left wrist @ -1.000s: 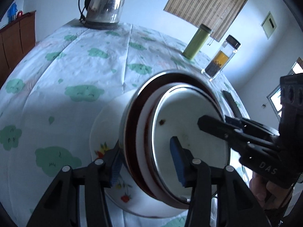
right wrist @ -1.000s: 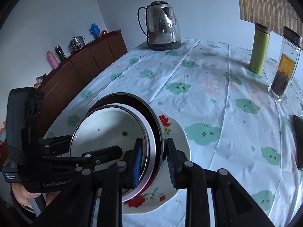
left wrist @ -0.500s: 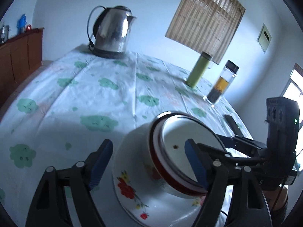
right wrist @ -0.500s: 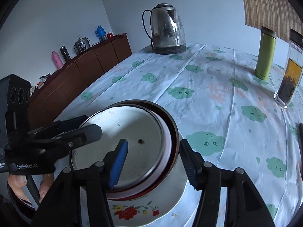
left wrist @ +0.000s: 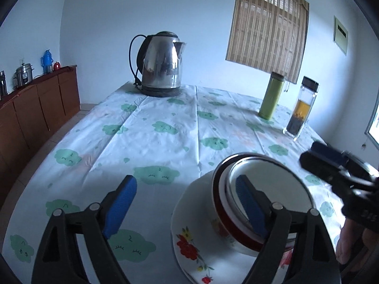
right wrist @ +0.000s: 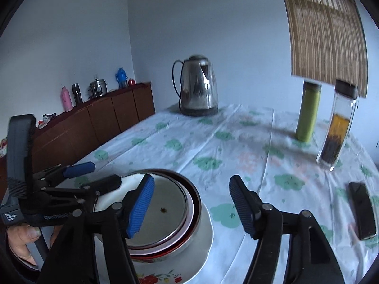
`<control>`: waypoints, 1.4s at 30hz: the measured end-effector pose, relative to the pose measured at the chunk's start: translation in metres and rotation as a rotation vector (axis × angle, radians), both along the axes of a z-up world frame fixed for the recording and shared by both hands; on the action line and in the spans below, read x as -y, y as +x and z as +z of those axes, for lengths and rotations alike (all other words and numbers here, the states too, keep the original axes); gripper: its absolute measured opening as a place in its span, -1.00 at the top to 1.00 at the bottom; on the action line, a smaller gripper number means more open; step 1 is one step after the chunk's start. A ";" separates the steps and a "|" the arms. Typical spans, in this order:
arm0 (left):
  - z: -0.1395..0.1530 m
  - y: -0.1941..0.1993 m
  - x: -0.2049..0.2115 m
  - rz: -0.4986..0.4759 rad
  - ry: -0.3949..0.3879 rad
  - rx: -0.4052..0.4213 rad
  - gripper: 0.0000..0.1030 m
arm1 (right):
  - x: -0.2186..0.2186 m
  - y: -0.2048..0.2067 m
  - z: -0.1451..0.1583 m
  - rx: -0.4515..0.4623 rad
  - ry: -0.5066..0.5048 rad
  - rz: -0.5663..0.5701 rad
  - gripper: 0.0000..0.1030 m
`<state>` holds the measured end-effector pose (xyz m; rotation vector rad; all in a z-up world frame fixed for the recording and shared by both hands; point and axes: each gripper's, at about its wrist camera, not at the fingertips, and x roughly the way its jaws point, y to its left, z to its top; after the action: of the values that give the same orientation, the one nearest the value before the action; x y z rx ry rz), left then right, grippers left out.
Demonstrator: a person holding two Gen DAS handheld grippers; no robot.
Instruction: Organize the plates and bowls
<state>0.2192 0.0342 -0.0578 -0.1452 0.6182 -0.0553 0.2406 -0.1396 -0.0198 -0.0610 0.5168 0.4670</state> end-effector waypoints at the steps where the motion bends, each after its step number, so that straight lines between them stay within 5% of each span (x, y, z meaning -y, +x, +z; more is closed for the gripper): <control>1: 0.000 -0.001 0.001 0.000 0.002 0.000 -0.69 | -0.001 -0.004 0.002 0.027 -0.005 0.000 -0.32; 11: 0.003 -0.005 0.002 0.026 0.025 0.041 -0.78 | -0.001 -0.018 0.010 0.137 0.008 -0.015 -0.35; 42: 0.012 -0.014 0.006 0.007 0.042 0.111 -0.79 | 0.006 -0.027 0.015 0.197 0.026 -0.039 -0.38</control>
<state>0.2048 0.0282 -0.0460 -0.1033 0.5081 -0.0435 0.2133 -0.1457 -0.0044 -0.0710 0.3181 0.4248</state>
